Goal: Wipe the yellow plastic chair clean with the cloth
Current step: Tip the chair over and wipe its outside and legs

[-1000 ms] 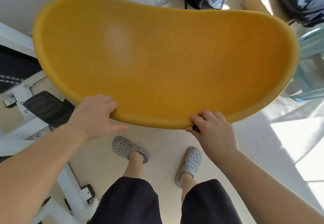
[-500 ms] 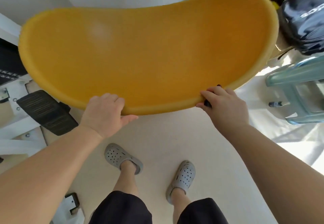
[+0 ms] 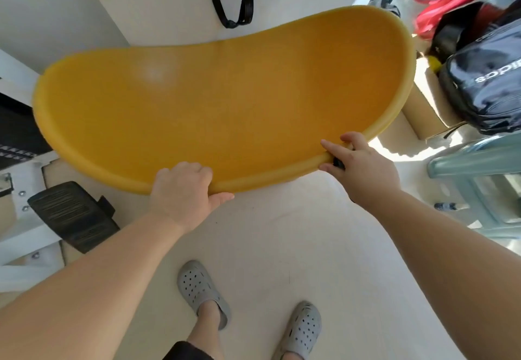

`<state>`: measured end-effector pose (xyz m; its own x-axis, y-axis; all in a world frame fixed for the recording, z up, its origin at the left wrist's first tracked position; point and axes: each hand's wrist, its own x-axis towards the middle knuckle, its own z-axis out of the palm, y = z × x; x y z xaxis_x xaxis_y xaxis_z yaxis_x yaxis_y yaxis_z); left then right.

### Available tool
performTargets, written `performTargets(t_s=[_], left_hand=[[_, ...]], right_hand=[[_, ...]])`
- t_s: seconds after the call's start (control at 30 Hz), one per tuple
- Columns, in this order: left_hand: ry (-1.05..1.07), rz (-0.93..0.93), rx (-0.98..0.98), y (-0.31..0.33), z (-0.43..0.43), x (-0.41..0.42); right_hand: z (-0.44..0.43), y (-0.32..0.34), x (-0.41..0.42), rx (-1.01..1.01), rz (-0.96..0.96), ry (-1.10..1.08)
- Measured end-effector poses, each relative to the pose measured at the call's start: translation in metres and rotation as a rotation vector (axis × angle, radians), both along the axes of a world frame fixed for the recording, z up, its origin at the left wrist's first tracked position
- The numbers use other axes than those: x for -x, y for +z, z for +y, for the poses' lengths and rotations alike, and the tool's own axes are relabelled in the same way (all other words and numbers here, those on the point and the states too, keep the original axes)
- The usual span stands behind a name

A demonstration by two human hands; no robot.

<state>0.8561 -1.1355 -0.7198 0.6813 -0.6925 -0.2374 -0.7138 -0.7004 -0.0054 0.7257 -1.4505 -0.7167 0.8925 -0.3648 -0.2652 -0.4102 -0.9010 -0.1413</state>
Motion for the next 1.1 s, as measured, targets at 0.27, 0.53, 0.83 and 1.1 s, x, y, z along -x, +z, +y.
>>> performTargets(t_s=[0.27, 0.53, 0.83, 1.1], left_hand=[[0.054, 0.166, -0.042, 0.011, -0.046, 0.000], [0.297, 0.233, -0.058, 0.014, -0.059, 0.005], [0.215, -0.168, 0.325, 0.025, -0.169, 0.098], [0.120, -0.319, 0.283, -0.019, -0.258, 0.125]], right_hand=[[-0.025, 0.009, -0.013, -0.049, 0.047, -0.199], [-0.031, -0.002, 0.002, -0.164, -0.133, -0.219], [-0.073, -0.028, 0.060, -0.571, -0.330, -0.604], [-0.140, -0.061, 0.077, -1.015, -0.275, -0.845]])
